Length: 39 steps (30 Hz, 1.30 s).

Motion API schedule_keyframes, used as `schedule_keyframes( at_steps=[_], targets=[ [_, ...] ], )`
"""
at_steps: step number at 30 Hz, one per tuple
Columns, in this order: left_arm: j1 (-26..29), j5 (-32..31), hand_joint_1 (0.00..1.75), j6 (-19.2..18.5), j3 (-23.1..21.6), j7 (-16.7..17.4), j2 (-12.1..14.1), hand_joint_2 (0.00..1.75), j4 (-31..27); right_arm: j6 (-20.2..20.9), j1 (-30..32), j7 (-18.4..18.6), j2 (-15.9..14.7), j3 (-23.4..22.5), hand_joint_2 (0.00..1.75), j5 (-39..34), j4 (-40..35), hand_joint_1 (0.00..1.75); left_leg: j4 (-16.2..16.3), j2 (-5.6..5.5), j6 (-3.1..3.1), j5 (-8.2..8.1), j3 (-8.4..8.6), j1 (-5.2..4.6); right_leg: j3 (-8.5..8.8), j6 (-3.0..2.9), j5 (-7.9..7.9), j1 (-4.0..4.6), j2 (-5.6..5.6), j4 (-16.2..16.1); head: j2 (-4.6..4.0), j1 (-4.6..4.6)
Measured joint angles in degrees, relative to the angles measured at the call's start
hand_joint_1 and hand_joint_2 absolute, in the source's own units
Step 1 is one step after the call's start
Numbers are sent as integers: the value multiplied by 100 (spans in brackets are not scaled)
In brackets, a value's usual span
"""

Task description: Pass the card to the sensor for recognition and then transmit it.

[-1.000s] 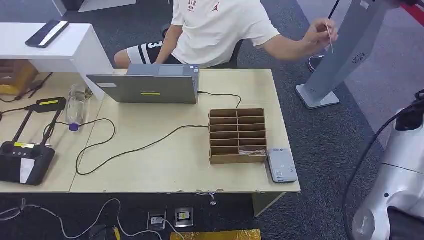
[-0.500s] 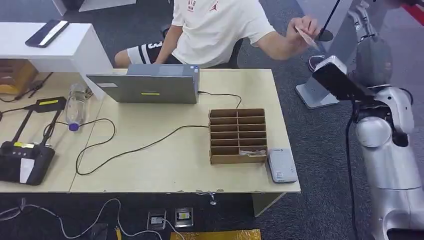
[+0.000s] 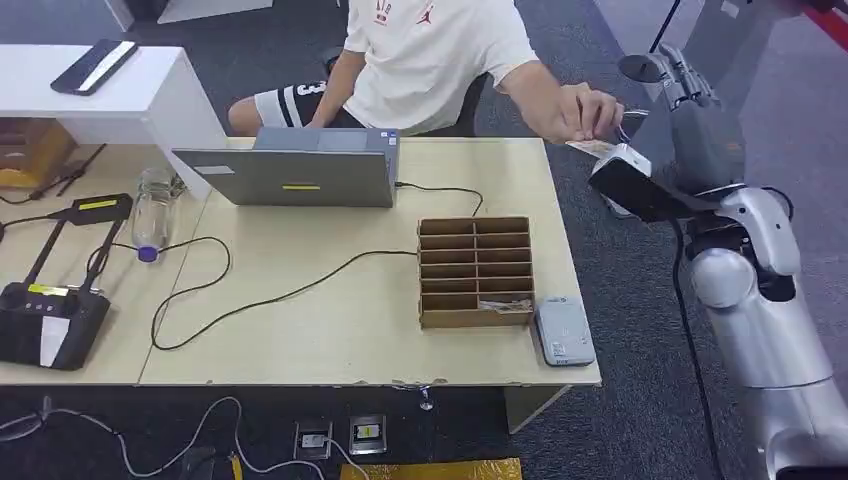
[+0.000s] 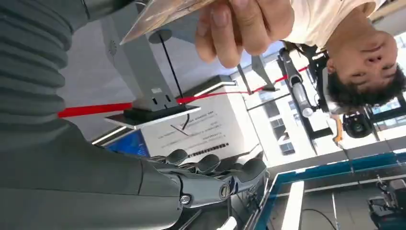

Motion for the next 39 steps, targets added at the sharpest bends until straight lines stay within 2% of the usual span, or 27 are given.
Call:
schedule_keyframes(
  at_steps=[1, 2, 26, 39],
  targets=[
    [0, 0, 0, 0, 0, 2, 0, 0, 0, -7, 4, 2, 0, 18, 175, 0, 0, 152, 0, 0, 0, 0, 0, 0, 0, 0, 0, 0, 1, 0, 0, 0],
    [0, 0, 0, 0, 0, 2, 2, 0, 0, -9, 9, 4, -2, 37, 175, 0, 0, 175, 0, 0, 0, 0, 1, 0, 0, 0, 0, 0, 3, 0, 0, 0],
    [11, 9, 0, -11, -2, 111, 2, 0, 0, 48, 206, 68, -96, 122, 175, -146, 0, 175, 0, 1, 0, 0, 1, 0, -1, 0, 0, 0, 3, 0, 0, 0],
    [12, 129, 0, -11, -7, 188, 17, 0, -2, 580, 564, 238, -206, 147, 175, -267, 18, 175, 0, 1, 0, 0, 1, 0, -2, 0, 0, 0, 4, 0, 0, -2]
  ],
)
